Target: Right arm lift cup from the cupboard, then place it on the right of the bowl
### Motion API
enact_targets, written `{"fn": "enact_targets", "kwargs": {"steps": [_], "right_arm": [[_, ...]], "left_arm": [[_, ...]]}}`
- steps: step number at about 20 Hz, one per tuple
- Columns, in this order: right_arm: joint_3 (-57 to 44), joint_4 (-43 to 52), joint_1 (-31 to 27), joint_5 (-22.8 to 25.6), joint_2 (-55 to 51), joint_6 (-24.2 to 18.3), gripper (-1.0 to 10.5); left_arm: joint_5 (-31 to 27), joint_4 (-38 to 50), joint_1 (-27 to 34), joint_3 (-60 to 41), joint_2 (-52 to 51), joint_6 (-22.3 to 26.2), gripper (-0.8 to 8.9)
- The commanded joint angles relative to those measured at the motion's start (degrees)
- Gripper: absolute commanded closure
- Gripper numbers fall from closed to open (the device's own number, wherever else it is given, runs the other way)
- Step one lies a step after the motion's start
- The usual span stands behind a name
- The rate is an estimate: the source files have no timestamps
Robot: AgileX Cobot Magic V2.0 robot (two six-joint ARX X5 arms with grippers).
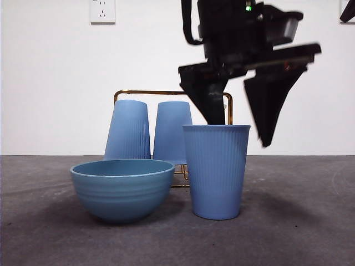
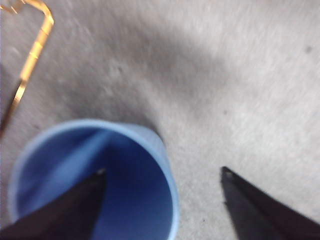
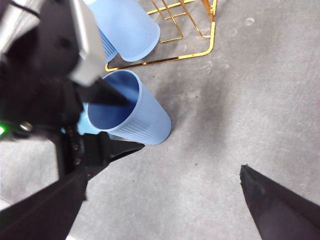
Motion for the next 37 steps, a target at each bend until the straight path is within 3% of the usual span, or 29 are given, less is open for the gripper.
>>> {"fn": "enact_targets", "kwargs": {"steps": [1, 5, 8, 15, 27, 31, 37], "right_arm": [[1.0, 0.2, 0.1, 0.3, 0.2, -1.5, 4.6], [1.0, 0.2, 0.1, 0.2, 0.2, -2.8, 4.6], [1.0, 0.2, 0.1, -0.1, 0.2, -6.0, 4.6], [1.0, 0.2, 0.1, -0.8, 0.2, -8.4, 4.6], [1.0, 0.2, 0.3, -3.9, 0.2, -11.2, 4.6], [1.0, 0.4, 0.3, -5.2, 0.1, -12.9, 4.6], [1.0, 0.7, 0.3, -6.7, 0.1, -13.7, 4.6]], "left_arm": [[-0.3, -1.9, -0.6, 4.7, 1.4, 0.5, 3.06], [-0.3, -12.1, -0.6, 11.8, 0.9, -0.7, 3.04], [-0.3, -15.1, -0.5, 12.0, -1.9, -2.4, 3.04], [-0.3, -20.5, 0.5, 10.8, -12.8, -3.8, 3.09], [-1.4, -2.4, 13.3, -34.1, -62.6, -8.0, 3.12], [-1.4, 4.9, 15.1, -47.8, -78.8, -10.5, 3.13], [-1.4, 8.1, 15.1, -53.4, -87.7, -11.3, 3.13]]}}
